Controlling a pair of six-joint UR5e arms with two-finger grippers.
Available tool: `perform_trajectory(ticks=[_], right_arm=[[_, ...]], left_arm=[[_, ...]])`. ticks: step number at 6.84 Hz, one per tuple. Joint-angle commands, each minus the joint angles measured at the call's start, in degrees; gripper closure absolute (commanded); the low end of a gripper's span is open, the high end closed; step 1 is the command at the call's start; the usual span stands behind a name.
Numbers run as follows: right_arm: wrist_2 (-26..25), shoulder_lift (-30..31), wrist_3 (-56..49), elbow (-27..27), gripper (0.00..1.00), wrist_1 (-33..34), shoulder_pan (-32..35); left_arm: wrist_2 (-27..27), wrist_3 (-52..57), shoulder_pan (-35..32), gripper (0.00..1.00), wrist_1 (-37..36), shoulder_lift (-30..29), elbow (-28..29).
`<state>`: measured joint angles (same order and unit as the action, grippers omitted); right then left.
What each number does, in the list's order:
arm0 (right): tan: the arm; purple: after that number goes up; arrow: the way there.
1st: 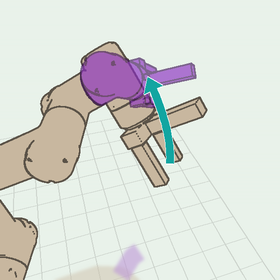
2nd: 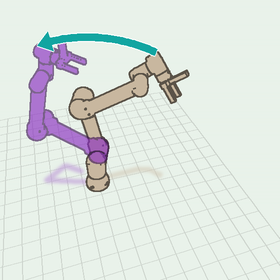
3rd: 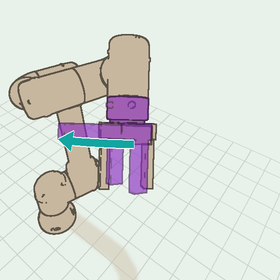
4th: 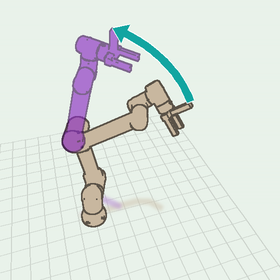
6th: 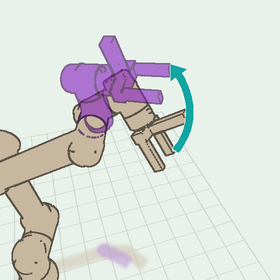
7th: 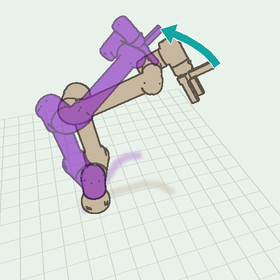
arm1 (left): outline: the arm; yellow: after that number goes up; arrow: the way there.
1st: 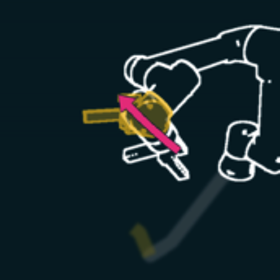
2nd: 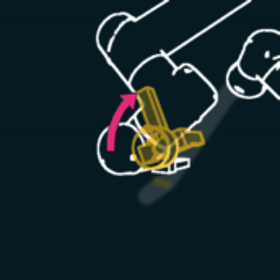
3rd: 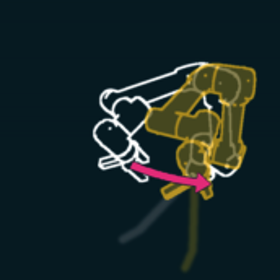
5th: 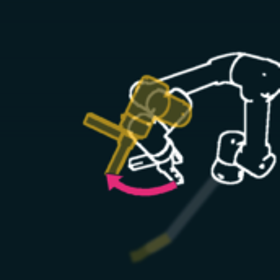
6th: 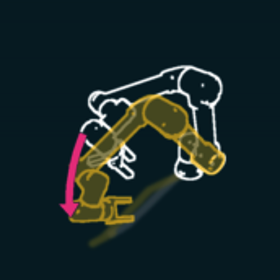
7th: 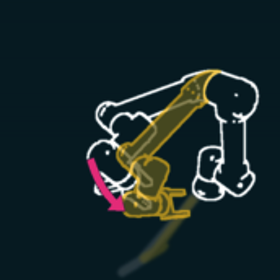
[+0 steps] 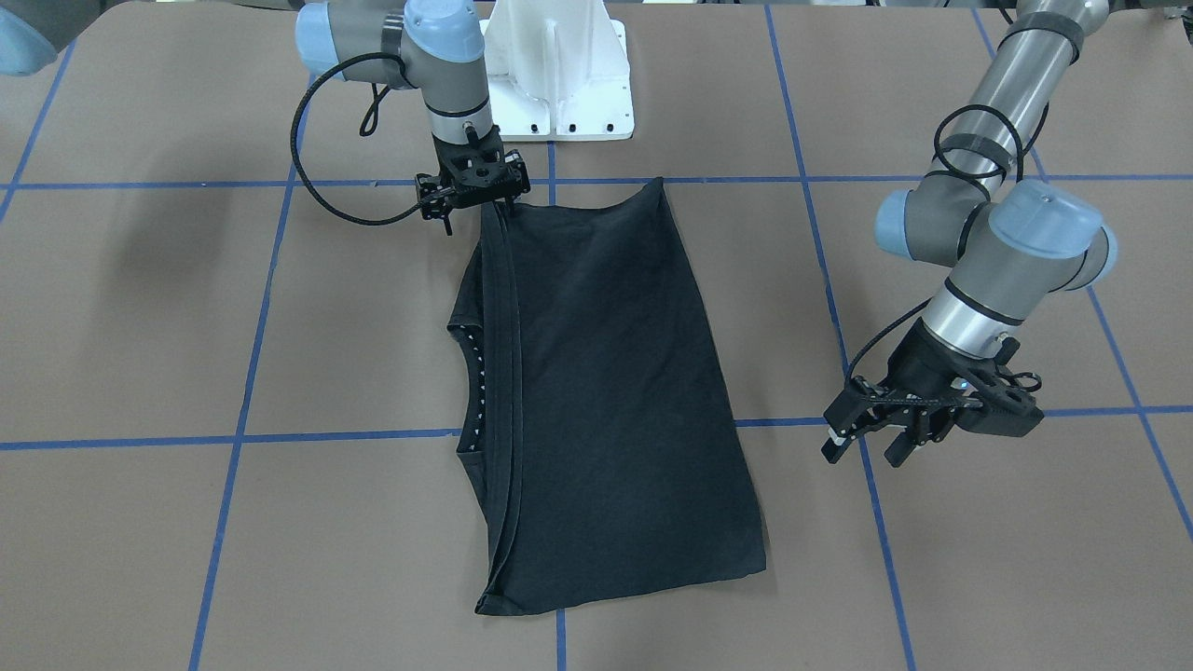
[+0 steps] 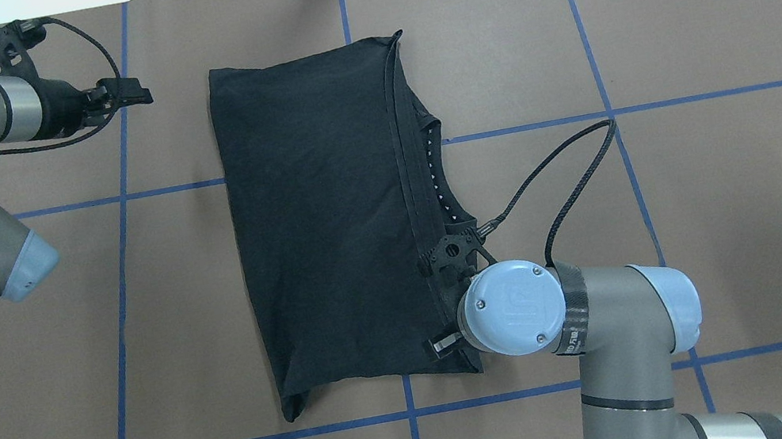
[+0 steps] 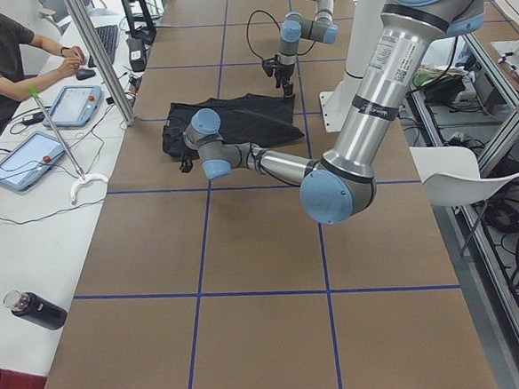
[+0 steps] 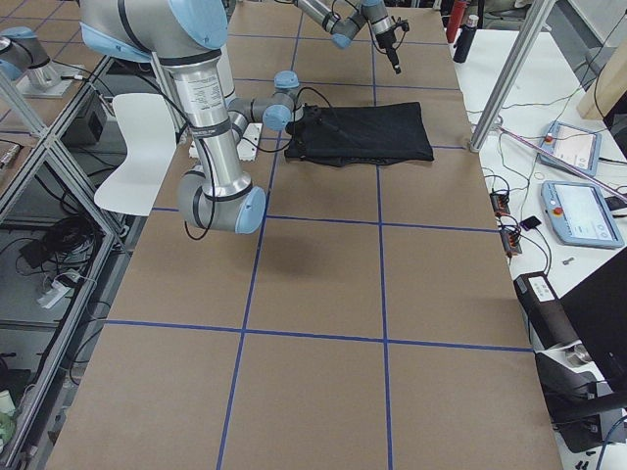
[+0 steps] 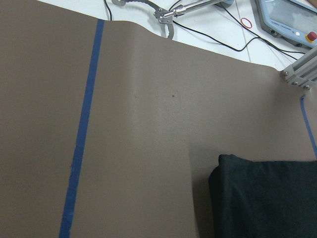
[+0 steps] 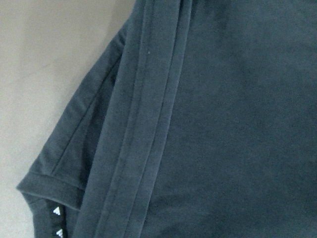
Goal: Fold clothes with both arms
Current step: 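Lower the right gripper onto the shirt's side edge near the armhole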
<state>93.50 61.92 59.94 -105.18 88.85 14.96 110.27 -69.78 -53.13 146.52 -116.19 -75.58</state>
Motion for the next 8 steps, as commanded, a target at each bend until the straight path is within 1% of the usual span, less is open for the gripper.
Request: perform_trajectory(ticks=[1,8], right_arm=[[-0.2,0.0,0.0,0.3,0.00,0.6,-0.4],[-0.2,0.6,-1.0,0.9,0.00,1.4,0.2]], left_arm=[[0.0,0.0,0.0,0.00,0.0,0.0,0.1],[-0.1,-0.4,0.3,0.00,-0.1,-0.4,0.2]])
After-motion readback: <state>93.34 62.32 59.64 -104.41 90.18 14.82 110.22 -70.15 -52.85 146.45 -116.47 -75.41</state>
